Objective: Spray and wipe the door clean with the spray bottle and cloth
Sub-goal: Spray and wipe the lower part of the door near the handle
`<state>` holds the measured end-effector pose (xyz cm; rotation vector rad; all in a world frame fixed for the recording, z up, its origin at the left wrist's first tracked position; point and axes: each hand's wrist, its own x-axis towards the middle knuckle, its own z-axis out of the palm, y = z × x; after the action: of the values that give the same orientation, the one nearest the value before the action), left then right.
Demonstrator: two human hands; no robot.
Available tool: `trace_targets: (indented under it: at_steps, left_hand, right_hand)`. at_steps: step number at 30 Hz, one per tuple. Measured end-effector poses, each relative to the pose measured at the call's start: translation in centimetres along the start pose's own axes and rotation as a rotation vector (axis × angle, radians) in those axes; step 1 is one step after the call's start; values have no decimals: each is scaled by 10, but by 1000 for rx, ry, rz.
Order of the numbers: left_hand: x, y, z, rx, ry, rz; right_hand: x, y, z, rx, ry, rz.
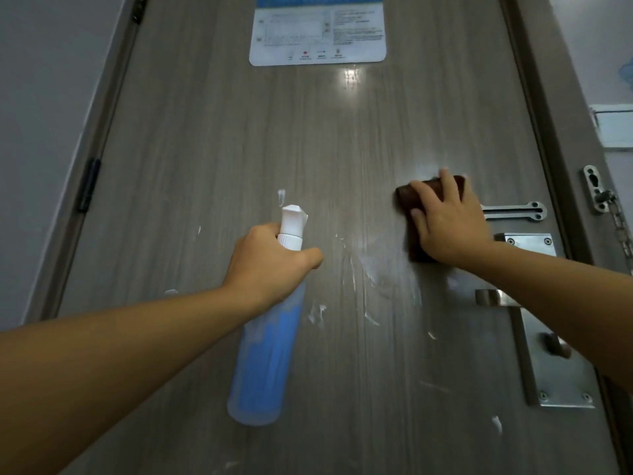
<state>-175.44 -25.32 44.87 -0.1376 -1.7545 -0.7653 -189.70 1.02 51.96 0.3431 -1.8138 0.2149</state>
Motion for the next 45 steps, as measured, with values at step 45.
trace_targets:
  at_steps: [45]
  left_hand:
    - [49,-38,-43,-254,-8,46]
  right_hand:
    - [26,-118,37,112,92,223]
